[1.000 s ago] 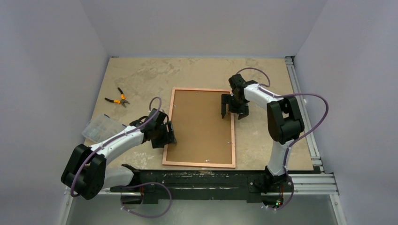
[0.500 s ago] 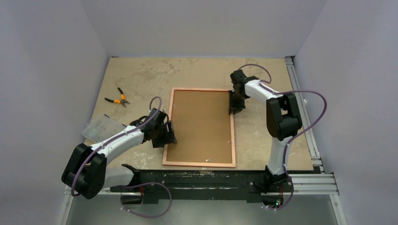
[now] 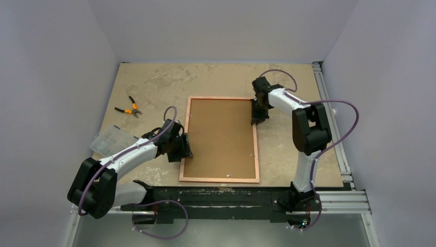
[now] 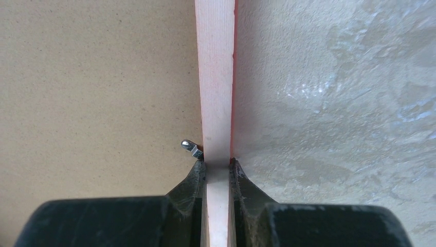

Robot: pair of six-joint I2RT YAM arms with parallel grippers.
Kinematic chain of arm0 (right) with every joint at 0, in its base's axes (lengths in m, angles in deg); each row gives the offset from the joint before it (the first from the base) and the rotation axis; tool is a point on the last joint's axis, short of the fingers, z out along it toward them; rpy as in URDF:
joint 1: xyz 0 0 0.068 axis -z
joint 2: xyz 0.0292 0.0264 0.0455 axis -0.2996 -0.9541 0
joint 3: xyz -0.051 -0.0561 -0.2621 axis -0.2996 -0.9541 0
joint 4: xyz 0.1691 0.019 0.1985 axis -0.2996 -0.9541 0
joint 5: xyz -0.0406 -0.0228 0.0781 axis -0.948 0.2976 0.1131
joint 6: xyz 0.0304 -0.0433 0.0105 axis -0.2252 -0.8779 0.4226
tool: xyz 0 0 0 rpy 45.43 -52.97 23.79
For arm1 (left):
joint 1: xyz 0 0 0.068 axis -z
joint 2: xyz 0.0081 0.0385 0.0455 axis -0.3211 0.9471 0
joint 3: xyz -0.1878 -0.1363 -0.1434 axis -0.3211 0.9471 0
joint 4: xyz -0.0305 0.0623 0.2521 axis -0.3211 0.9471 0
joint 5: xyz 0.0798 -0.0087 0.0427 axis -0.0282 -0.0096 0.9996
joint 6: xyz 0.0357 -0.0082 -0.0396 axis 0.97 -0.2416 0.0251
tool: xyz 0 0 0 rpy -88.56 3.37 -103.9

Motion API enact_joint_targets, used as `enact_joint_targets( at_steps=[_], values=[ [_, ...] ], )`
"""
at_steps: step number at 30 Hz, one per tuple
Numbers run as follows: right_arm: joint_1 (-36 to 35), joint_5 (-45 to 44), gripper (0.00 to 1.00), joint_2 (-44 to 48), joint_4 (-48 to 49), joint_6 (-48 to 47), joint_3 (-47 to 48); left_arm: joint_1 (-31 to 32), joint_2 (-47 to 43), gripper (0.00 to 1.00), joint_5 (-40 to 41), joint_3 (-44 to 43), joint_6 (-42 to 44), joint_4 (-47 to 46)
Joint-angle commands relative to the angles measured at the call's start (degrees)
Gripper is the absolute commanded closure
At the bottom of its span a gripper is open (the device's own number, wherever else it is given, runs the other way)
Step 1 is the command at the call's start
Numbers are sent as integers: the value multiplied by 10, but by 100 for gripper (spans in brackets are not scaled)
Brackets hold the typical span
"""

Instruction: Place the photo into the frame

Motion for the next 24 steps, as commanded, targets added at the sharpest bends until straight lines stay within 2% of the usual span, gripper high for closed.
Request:
enact_joint_targets(
  at_steps=[1,5,8,9,12,14,16,21,24],
  values=[
    [-3,-23,100,31,34,1,-33,5,6,48,-76,23,-16,-93],
    [1,-19,100,60,36,3,-54,27,2,54,-85,29,-38,-113],
    [4,-17,100,78,38,5,-72,65,-3,55,-77,28,-59,-119],
    [4,-18,96,85,40,6,-80,78,-3,55,-70,28,-67,-120],
    [6,1,63,102,47,9,-101,104,-1,52,-61,36,-85,-136],
    [7,5,46,109,47,7,-108,105,2,48,-57,43,-91,-136],
    [9,10,34,120,49,8,-115,103,1,40,-27,35,-89,-107],
    [12,27,18,142,51,8,-121,51,4,35,-9,-15,-64,-71],
    [12,31,15,146,51,7,-122,13,20,34,-15,-56,-42,-63]
  ],
)
